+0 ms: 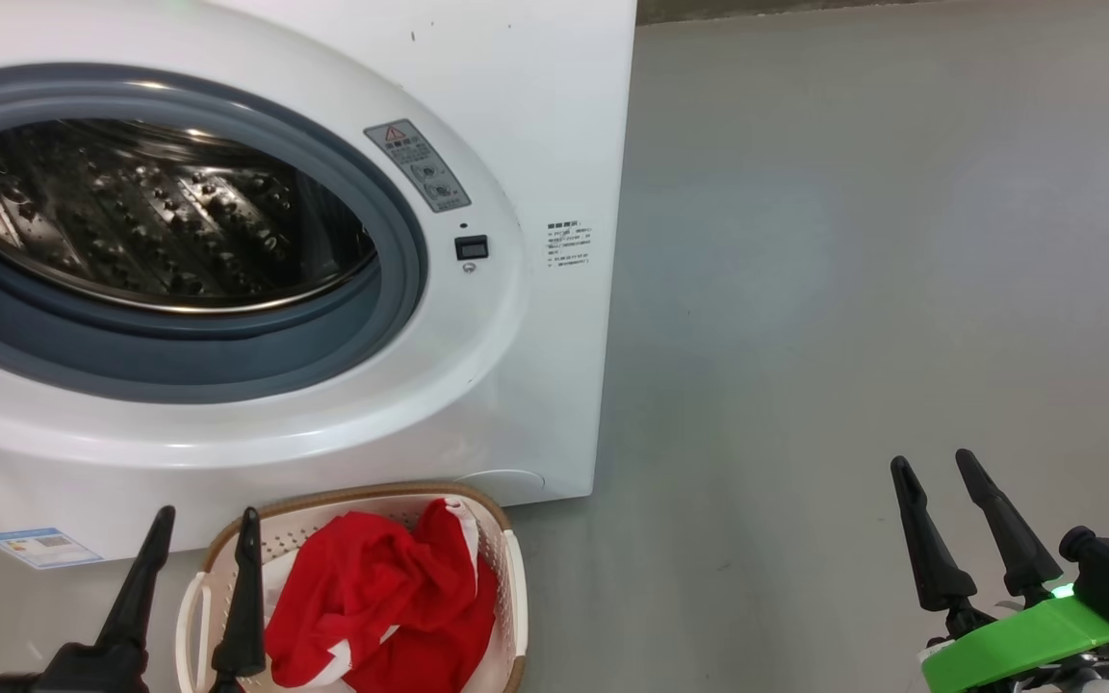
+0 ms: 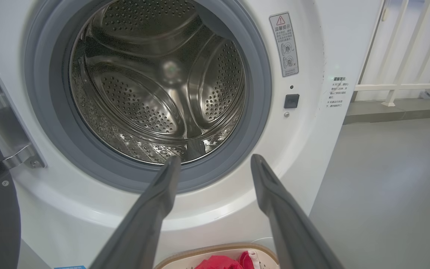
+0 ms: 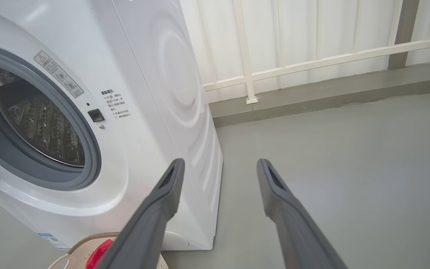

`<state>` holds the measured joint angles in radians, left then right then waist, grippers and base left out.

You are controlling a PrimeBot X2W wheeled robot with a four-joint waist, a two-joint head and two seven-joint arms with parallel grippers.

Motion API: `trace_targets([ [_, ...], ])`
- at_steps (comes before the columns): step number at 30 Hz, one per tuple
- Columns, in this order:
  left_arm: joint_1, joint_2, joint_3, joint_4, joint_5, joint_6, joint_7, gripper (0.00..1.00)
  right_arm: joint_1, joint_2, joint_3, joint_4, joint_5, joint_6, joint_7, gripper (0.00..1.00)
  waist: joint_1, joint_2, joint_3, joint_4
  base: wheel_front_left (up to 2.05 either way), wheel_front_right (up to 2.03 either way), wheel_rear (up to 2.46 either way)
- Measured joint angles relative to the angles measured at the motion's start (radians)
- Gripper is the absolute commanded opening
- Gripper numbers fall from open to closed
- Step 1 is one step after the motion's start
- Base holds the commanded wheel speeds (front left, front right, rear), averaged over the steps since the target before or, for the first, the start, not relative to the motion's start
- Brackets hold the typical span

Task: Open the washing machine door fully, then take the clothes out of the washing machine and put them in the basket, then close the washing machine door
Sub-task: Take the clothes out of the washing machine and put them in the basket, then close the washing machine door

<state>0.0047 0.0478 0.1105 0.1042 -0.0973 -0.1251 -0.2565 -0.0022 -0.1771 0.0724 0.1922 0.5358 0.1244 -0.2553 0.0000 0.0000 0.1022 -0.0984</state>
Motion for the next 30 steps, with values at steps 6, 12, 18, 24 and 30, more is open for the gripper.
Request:
trace_targets([
  [6, 0.0, -0.001, 0.001, 0.0, 0.015, 0.0, 0.0, 1.0, 0.0, 0.0, 0.0, 0.0, 0.0, 0.0, 0.0, 1.0, 0.0, 0.0, -0.002, 0.002, -0.6, 0.6, 0.0],
  [12, 0.0, -0.002, 0.001, 0.0, 0.017, 0.0, 0.0, 1.0, 0.0, 0.0, 0.0, 0.0, 0.0, 0.0, 0.0, 1.0, 0.0, 0.0, -0.001, 0.004, -1.41, 1.41, 0.0],
  [18, 0.002, -0.003, 0.001, -0.001, 0.017, 0.0, 0.0, 1.0, 0.0, 0.0, 0.0, 0.0, 0.0, 0.0, 0.0, 1.0, 0.0, 0.0, 0.001, 0.007, -1.7, 1.7, 0.0],
  [24, 0.002, -0.003, 0.003, -0.009, -0.001, 0.0, 0.0, 1.0, 0.0, 0.0, 0.0, 0.0, 0.0, 0.0, 0.0, 1.0, 0.0, 0.0, 0.002, 0.009, -1.34, 1.34, 0.0],
  [30, 0.002, -0.003, 0.002, -0.009, -0.001, 0.0, 0.0, 1.0, 0.0, 0.0, 0.001, 0.0, 0.0, 0.0, 0.0, 1.0, 0.0, 0.0, 0.001, 0.01, -0.57, 0.57, 0.0],
])
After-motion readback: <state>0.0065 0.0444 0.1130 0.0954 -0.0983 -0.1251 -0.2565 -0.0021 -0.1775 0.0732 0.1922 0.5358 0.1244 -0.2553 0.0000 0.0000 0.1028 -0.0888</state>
